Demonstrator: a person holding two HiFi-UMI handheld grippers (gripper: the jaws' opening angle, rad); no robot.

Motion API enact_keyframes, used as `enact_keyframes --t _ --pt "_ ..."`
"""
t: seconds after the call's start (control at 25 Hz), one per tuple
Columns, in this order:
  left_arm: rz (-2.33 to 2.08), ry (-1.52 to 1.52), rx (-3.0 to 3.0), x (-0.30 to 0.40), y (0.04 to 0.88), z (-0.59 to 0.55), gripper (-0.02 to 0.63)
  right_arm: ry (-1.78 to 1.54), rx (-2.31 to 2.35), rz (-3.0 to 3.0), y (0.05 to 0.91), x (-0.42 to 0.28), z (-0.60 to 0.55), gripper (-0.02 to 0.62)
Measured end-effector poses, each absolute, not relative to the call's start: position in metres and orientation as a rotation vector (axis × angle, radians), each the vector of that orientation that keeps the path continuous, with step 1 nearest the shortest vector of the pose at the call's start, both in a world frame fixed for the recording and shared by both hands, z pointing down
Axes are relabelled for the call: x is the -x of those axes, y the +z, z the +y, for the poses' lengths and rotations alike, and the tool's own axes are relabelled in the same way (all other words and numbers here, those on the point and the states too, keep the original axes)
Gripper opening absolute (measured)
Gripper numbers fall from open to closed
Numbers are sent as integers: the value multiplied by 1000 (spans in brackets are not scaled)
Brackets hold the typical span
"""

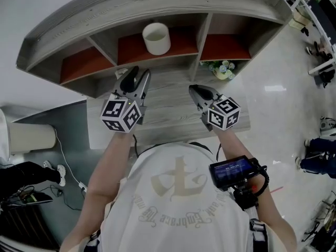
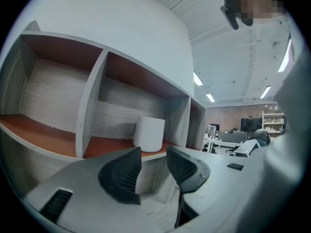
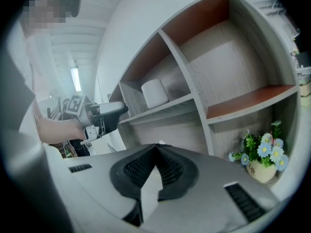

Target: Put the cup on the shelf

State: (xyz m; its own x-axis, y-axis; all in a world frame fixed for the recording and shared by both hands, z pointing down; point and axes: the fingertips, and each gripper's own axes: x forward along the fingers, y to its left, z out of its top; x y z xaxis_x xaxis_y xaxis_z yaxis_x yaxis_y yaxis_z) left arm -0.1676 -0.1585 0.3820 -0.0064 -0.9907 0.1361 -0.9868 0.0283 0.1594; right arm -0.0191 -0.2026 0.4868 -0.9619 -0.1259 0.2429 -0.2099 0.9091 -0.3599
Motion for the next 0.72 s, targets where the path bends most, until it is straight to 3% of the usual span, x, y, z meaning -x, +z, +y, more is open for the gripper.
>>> enact_keyframes --t 0.28,0.44,0.48,0.72 --pt "-2123 -65 -2028 165 391 -131 47 539 -257 -2904 477 21 -201 3" --pt "-2108 -67 -2015 164 403 -116 33 521 -258 -2915 472 22 -201 3" --pt "-2106 -63 -2009 164 407 -113 2 517 -257 -2916 471 22 -201 3" --pt "-2071 -30 -2013 162 433 -96 1 504 -211 -2942 466 25 -195 3"
